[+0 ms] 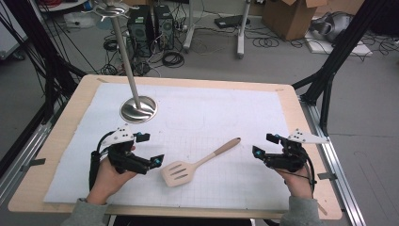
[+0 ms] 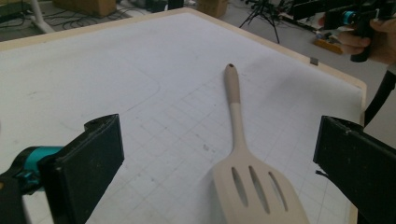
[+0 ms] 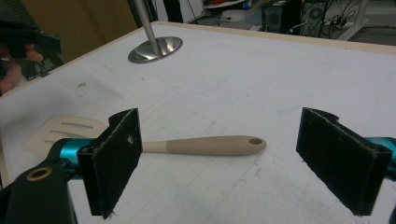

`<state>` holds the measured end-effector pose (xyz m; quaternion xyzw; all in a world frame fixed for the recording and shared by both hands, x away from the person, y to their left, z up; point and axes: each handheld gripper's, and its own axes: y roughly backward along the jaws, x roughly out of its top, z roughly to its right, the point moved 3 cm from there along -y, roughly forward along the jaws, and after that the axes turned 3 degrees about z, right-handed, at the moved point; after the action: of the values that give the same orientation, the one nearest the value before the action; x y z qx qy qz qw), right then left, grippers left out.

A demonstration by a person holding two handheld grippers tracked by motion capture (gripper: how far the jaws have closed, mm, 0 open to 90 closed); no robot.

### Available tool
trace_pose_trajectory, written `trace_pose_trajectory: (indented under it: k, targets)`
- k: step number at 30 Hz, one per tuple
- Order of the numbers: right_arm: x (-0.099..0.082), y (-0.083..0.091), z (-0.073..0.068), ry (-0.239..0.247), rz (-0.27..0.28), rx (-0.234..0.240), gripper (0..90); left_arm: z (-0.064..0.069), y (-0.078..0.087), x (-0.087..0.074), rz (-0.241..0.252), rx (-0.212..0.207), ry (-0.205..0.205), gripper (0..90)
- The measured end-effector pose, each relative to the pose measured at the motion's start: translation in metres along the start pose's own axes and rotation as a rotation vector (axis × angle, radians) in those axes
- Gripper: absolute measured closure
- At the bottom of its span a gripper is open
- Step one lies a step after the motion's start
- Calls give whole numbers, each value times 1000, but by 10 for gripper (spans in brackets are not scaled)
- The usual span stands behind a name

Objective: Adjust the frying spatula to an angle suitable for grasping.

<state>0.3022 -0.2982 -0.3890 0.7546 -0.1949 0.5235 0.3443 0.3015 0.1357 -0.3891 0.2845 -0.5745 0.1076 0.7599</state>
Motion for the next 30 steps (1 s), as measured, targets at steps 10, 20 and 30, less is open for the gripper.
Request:
trace_pose_trajectory:
  k: [10,20,30]
  targets:
    - [0,8,2,-3,5,10,134,3,-27,-1,-31,-46,8,22]
    - [0,2,2,8,-16,36,135,1,-46,7,-55,-7,29,17]
    - [1,4,3,2,-11,44,134,8,-72,5,-86,-21,3,17]
